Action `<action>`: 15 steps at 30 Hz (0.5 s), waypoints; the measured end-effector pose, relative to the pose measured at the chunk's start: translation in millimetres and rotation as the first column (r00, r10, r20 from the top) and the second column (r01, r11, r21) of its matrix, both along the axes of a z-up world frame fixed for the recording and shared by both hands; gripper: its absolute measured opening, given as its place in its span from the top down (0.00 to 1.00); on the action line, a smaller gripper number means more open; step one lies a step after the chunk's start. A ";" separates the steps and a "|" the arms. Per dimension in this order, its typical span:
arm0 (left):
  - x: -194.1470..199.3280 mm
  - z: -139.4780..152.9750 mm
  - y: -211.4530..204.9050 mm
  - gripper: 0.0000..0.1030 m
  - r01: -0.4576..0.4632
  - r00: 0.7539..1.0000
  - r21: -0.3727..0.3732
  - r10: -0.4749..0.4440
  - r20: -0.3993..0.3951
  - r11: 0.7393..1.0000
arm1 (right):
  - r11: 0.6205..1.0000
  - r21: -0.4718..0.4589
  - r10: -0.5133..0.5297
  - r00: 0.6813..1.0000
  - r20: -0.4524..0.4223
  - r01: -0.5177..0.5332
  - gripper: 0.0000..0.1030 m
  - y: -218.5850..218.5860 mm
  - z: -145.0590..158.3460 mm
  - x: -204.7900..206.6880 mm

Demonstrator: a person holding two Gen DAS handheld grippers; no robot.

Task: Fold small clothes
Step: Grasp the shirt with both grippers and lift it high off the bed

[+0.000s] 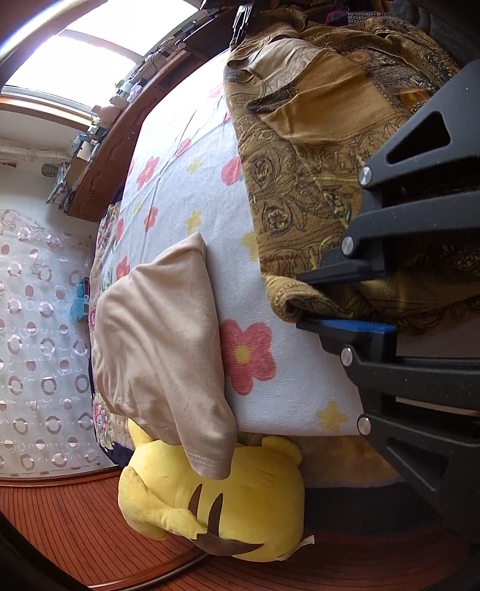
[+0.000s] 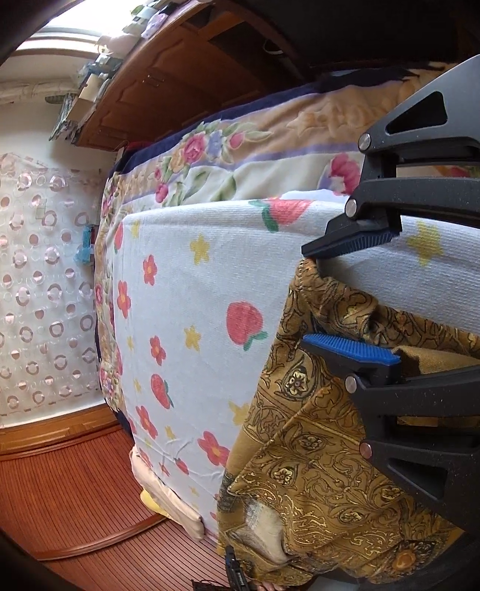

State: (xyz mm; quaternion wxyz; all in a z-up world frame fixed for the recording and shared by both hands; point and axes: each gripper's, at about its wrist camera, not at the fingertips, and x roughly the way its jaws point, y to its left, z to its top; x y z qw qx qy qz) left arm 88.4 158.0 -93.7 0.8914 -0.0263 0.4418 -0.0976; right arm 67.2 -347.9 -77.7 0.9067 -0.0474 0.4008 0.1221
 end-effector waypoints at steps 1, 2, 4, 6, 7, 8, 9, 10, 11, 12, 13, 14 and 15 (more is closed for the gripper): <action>-1.7 0.7 -0.9 0.85 0.001 1.000 0.005 -0.001 0.008 1.000 | 1.000 0.004 0.017 1.000 -0.003 -0.017 0.71 0.6 0.2 -0.8; -3.4 1.7 -2.1 0.85 0.004 1.000 0.012 -0.004 0.015 1.000 | 1.000 0.005 0.028 1.000 -0.005 -0.028 0.76 0.9 0.2 -1.3; -5.6 3.1 -3.2 0.87 0.005 1.000 0.016 -0.005 0.028 1.000 | 0.999 0.006 0.046 0.999 -0.008 -0.046 0.88 2.8 -0.1 -2.7; -8.6 6.7 -3.1 0.89 0.002 0.999 0.007 -0.002 0.047 1.000 | 0.998 -0.006 0.056 0.998 0.007 -0.056 0.92 5.5 1.0 -6.1; -12.2 10.9 -3.2 0.90 0.001 0.998 -0.001 -0.001 0.063 1.000 | 0.998 -0.011 0.055 0.998 0.018 -0.055 0.93 6.2 2.3 -8.9; -18.1 17.7 -3.6 0.91 0.000 0.997 -0.012 0.001 0.083 1.000 | 0.999 -0.007 0.050 0.998 0.041 -0.050 0.94 6.3 5.9 -13.0; -24.8 25.2 -4.6 0.91 0.006 0.995 -0.019 -0.004 0.101 1.000 | 0.999 0.009 0.046 0.997 0.068 -0.047 0.94 5.4 10.9 -18.0; -34.5 36.7 -6.4 0.91 0.009 0.990 -0.024 -0.006 0.140 1.000 | 0.999 0.026 0.044 0.995 0.095 -0.047 0.94 4.3 17.5 -24.4; -44.4 48.7 -6.7 0.91 0.011 0.984 -0.037 -0.005 0.177 0.999 | 0.998 0.038 0.040 0.991 0.129 -0.046 0.95 3.4 26.1 -32.7; -54.4 61.7 -7.0 0.91 0.017 0.979 -0.050 -0.007 0.206 0.999 | 0.998 0.044 0.031 0.987 0.157 -0.038 0.95 3.1 36.9 -40.8; -66.7 80.0 -7.5 0.91 0.021 0.968 -0.054 -0.006 0.250 0.998 | 0.999 0.043 0.011 0.985 0.175 -0.019 0.95 2.2 51.1 -48.7; -74.8 94.0 -7.8 0.91 0.022 0.960 -0.051 -0.006 0.281 0.998 | 0.999 0.042 0.003 0.980 0.197 -0.011 0.95 2.5 65.1 -57.5; -83.6 111.9 -8.1 0.91 0.029 0.947 -0.045 -0.013 0.320 0.999 | 0.999 0.038 0.015 0.973 0.232 -0.025 0.95 4.9 82.7 -68.7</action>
